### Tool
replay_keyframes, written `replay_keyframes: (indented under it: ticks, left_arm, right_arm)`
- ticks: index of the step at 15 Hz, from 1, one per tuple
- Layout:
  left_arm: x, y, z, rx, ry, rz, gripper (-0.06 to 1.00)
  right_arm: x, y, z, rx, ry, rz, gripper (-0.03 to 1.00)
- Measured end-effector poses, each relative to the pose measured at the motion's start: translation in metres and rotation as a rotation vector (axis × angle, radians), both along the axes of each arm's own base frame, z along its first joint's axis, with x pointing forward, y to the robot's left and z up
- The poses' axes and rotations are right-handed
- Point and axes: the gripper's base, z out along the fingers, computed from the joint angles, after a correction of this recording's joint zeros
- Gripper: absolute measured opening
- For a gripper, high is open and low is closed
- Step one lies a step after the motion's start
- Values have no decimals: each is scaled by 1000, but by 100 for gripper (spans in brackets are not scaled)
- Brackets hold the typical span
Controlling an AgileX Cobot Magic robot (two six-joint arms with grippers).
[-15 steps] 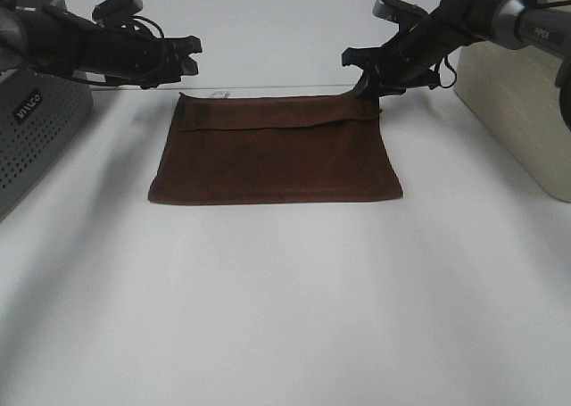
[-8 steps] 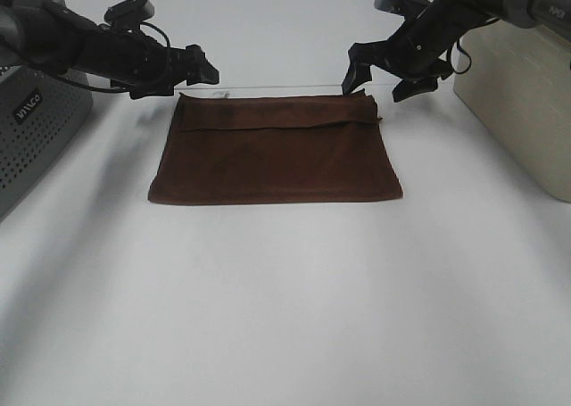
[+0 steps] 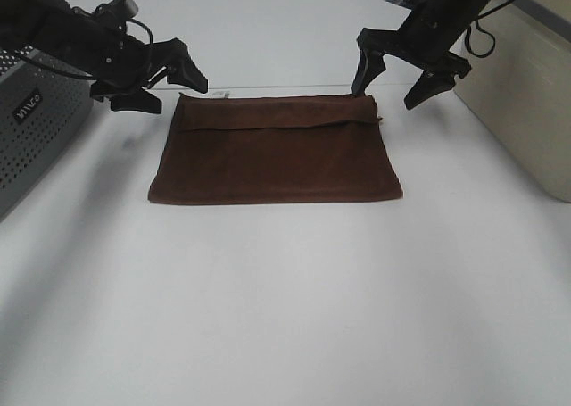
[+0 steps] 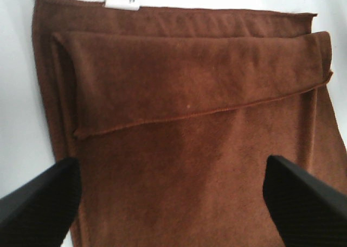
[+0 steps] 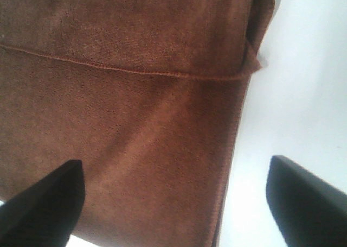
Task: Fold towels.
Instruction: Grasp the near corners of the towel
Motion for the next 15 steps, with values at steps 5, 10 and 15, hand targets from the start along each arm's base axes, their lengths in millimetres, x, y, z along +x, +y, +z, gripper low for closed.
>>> replay_keyframes:
  ticks: [5,10,15]
  left_arm:
    - [-50,11,-10,58,110,36,86]
    - [-61,11,-16,95,185,-49,86]
    - [-61,11,-43,84,261,-18,80]
  right_arm:
    - [-32,-7,-11,-44,151,-13,75]
    - [-60,-7,-36,-25,248,12,75]
    - [-60,-3,-48,28,178,24,75]
